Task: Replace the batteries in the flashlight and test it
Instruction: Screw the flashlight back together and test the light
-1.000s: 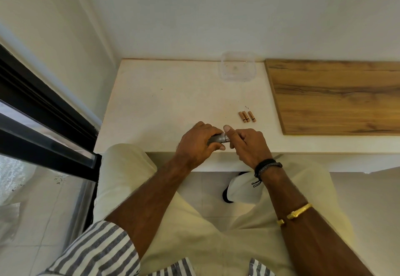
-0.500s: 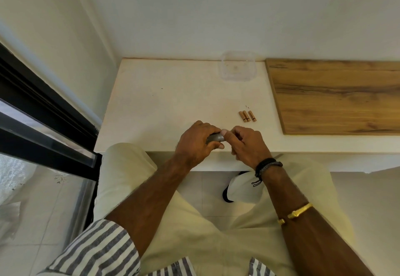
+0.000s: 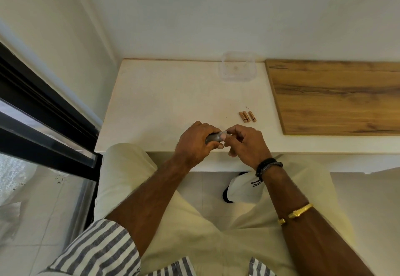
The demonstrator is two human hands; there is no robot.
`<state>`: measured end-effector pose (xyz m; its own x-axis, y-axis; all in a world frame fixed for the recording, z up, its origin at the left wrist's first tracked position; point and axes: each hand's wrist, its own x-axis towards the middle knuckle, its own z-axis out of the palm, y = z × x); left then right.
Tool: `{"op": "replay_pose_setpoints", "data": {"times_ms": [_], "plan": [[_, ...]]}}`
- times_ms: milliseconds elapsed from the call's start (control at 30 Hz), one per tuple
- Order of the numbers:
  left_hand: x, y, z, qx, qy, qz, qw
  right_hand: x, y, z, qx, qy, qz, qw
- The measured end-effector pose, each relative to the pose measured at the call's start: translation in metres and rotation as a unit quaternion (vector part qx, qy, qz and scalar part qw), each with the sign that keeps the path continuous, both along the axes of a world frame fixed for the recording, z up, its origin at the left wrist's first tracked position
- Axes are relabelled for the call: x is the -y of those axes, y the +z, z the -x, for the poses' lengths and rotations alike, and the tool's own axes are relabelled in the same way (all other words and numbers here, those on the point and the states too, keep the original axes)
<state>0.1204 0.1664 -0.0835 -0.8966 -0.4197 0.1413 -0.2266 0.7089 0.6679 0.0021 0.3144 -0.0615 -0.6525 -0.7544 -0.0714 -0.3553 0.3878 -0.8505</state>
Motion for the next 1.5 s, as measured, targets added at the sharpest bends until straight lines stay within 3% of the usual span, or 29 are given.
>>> {"op": "replay_pose_setpoints", "data": {"times_ms": [167,333,500,667,767,900,1033,1367,1500], "plan": [[-0.0049,-0.0005,0.0015,-0.002,-0.025,0.018,1.000,0.0026,0.0035,-0.0039,-0.072,-0.056,-0.107,0.990],[-0.0005,-0.0002,0.0004,-0.005,-0.005,-0.013,1.000,-0.0001,0.0040,-0.0003,0.038,-0.019,-0.021,0.999],[0.0021,0.0002,0.0002,-0.007,0.000,-0.019,1.000,0.0004,0.0026,-0.0003,0.012,-0.004,0.011,1.000],[-0.0036,0.0006,0.0008,-0.010,-0.018,-0.002,1.000,0.0015,0.0050,-0.0037,-0.059,-0.033,-0.069,0.995],[-0.0041,0.0003,0.0012,-0.009,-0.021,-0.006,1.000,0.0025,0.0043,-0.0058,-0.052,-0.037,-0.090,0.994],[-0.0007,0.0008,0.0002,-0.018,-0.015,-0.031,0.999,0.0000,0.0044,-0.0020,0.010,0.003,-0.027,1.000],[-0.0001,0.0004,0.0002,-0.006,-0.008,-0.035,0.999,-0.0010,0.0037,-0.0008,-0.037,0.026,0.001,0.999],[-0.0038,0.0031,0.0003,-0.007,-0.008,-0.020,1.000,0.0035,0.0041,-0.0036,-0.120,0.007,-0.041,0.992],[-0.0061,0.0083,0.0018,-0.033,0.005,-0.012,0.999,0.0069,0.0008,-0.0038,-0.080,-0.026,-0.013,0.996]]}}
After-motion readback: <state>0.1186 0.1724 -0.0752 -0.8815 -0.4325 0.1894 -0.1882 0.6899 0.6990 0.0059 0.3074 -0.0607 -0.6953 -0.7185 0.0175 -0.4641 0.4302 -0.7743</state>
